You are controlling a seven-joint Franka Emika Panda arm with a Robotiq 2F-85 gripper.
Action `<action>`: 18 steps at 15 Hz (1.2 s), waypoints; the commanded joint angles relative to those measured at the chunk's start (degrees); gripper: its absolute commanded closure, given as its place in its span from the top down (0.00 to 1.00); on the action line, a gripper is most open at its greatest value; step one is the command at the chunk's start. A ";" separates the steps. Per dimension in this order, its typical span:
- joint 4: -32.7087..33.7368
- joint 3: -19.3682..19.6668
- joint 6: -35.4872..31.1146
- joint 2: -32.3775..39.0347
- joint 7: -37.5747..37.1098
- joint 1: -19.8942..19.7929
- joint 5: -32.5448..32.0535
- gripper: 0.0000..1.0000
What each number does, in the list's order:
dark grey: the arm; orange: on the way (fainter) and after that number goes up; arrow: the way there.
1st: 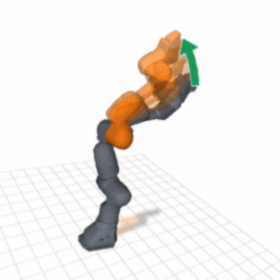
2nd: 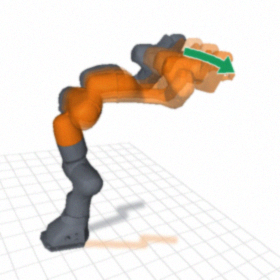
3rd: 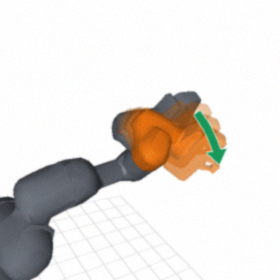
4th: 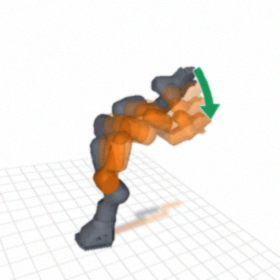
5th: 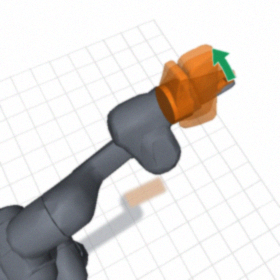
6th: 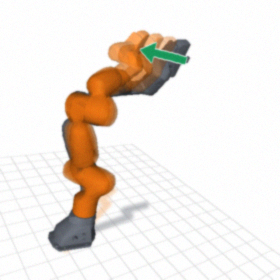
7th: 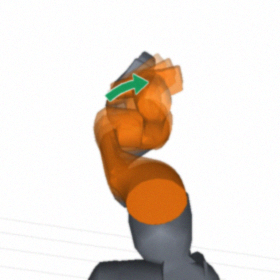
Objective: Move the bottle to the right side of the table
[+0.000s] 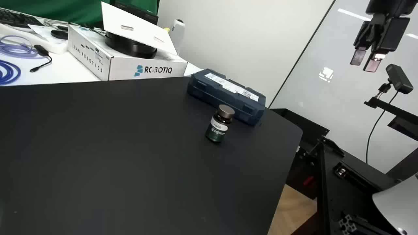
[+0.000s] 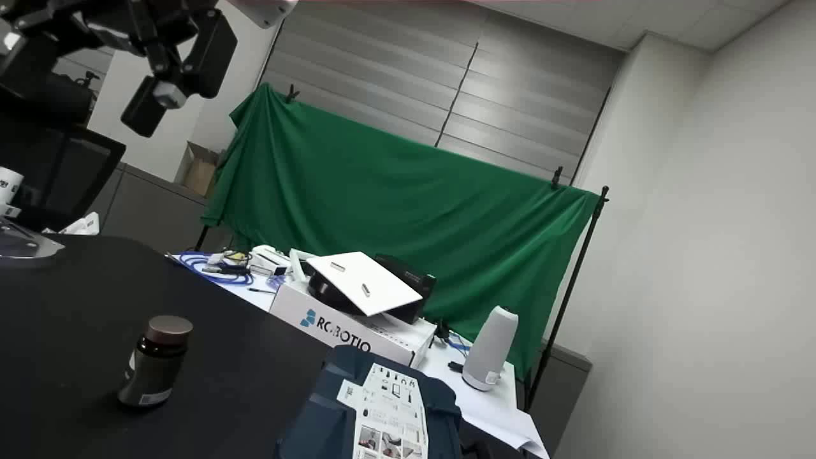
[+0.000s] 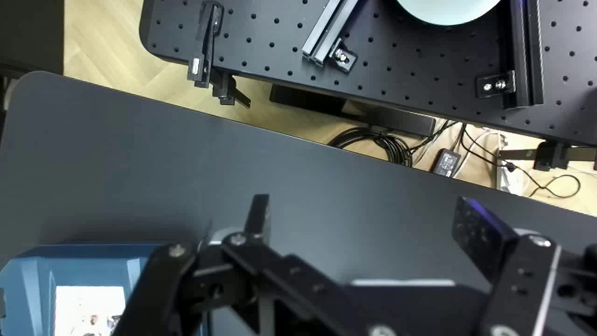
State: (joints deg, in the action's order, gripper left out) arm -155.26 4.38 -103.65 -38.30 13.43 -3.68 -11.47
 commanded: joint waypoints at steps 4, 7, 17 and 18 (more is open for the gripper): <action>0.11 0.54 0.25 0.40 -0.29 0.63 -0.26 1.00; 0.08 0.54 0.25 0.47 -0.28 0.63 -0.26 1.00; 3.80 0.77 -7.60 7.08 -0.25 0.49 -2.33 1.00; 4.91 0.77 -7.19 8.64 -0.60 0.41 -2.10 1.00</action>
State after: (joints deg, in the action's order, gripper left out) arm -155.32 4.38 -103.65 -37.79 13.48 -3.68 -11.47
